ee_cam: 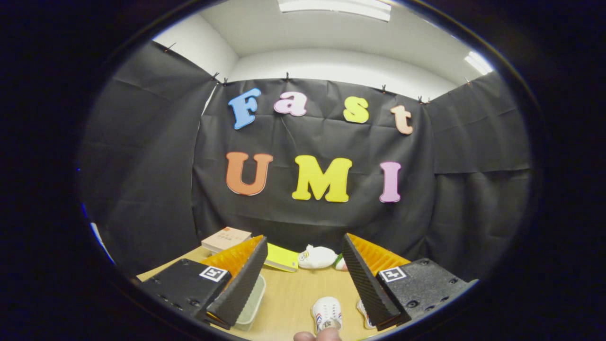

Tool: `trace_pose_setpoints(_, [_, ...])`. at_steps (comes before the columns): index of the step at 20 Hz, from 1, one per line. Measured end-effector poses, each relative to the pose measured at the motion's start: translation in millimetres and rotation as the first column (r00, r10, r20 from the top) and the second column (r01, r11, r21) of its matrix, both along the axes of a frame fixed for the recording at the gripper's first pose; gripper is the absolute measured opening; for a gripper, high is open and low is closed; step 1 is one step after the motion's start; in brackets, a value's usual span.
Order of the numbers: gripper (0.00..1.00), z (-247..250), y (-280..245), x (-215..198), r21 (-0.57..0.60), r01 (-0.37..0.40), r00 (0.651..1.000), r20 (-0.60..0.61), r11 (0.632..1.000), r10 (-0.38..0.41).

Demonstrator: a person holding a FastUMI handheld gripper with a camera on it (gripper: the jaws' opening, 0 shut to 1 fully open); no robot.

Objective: Open the storage box then place both shoes into the box .Put the left shoe in first, then the right shoe, with the right side of both shoes facing outward in a uniform manner.

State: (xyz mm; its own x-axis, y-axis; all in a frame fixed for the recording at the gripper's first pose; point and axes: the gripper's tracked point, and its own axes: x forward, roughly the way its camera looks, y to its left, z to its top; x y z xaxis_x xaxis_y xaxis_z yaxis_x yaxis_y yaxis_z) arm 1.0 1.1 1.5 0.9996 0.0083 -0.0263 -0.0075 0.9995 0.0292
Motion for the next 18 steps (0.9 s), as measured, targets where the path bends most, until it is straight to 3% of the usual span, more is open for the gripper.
trace_pose_setpoints(6, [1.00,-14,-10,-5,0.020,-0.031,0.998,-0.045,0.999,0.032])
trace_pose_setpoints(11, [1.00,-38,-9,2,0.072,-0.129,0.985,-0.104,0.989,0.136])
trace_pose_setpoints(13, [1.00,-55,5,9,0.134,-0.213,0.963,-0.138,0.968,0.231])
trace_pose_setpoints(15, [1.00,-75,24,12,0.210,-0.312,0.919,-0.180,0.926,0.351])
trace_pose_setpoints(18, [1.00,-99,37,22,0.267,-0.384,0.867,-0.225,0.884,0.445])
